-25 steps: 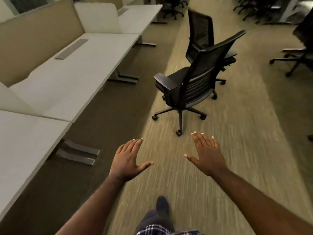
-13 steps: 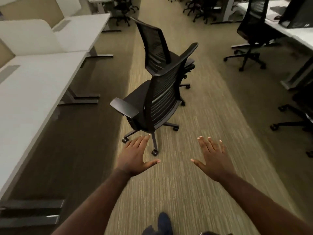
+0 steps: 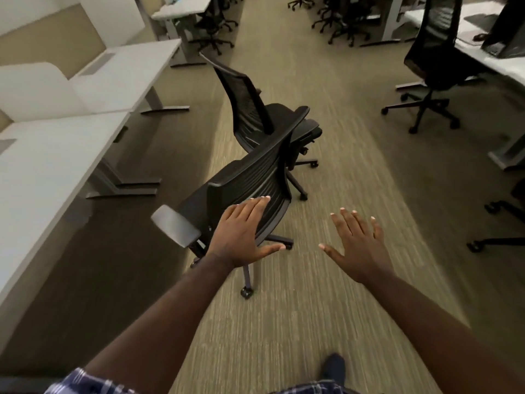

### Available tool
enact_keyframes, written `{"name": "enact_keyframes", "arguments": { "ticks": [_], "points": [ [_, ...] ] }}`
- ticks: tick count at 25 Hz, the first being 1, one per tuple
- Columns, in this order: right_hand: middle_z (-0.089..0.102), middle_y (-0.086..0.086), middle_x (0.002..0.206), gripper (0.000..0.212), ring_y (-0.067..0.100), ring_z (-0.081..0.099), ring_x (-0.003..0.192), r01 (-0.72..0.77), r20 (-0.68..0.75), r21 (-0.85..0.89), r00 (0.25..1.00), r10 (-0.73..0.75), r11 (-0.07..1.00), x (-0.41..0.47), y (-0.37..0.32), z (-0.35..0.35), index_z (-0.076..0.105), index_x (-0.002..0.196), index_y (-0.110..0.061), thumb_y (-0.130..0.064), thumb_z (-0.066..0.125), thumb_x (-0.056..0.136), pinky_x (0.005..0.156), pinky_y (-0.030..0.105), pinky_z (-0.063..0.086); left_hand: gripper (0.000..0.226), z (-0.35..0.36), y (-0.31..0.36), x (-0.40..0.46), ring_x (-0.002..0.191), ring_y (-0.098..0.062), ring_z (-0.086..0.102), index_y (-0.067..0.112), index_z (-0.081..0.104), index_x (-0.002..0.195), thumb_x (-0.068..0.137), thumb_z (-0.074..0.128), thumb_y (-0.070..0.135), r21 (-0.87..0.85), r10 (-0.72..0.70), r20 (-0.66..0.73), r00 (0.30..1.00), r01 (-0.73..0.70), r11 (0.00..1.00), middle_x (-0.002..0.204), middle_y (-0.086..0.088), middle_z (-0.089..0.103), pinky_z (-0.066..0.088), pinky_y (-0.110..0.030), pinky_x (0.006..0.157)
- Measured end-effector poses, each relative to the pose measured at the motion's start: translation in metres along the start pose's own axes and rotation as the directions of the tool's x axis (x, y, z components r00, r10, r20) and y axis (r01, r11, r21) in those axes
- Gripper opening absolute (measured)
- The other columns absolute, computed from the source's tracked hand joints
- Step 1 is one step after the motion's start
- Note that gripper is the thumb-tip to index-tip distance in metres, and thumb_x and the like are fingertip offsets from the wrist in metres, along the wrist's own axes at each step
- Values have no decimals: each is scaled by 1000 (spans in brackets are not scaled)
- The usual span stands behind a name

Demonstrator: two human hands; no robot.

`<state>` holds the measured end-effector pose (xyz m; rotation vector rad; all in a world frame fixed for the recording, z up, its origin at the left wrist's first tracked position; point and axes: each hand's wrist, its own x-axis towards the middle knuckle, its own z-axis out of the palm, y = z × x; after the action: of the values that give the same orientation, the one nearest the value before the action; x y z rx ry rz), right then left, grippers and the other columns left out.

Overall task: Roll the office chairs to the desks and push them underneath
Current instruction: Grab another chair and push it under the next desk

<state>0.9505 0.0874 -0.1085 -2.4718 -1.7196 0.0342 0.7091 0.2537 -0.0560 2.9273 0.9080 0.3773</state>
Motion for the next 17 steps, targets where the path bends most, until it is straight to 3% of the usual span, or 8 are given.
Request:
{"name": "enact_keyframes", "arguments": {
  "ticks": [7,11,17],
  "points": [
    [19,10,164,88,31,13,151,74,-50,54,996,-71,996,122,58,-33,22,155,-19,-76,20,88,121,54,7,97,-4,5,86,140,-20,30,23,25,150,78,47,83,46,-236,-189,953,249,967,152,-1,38,15,-39,113],
    [20,11,163,89,32,12,150,239,-92,68,968,-233,969,205,51,-47,23,155,-19,-77,25,87,121,54,8,96,-8,-20,112,140,-23,31,24,27,149,77,46,84,51,-425,-156,892,437,898,151,-3,40,19,-44,115],
    [16,10,164,97,30,7,151,436,-31,-65,898,-438,898,323,29,-54,19,156,-23,-84,22,81,121,53,5,97,6,-50,145,139,-24,34,24,26,150,76,48,83,58,-533,-36,845,534,843,152,-2,39,28,-47,113]
  ]
}}
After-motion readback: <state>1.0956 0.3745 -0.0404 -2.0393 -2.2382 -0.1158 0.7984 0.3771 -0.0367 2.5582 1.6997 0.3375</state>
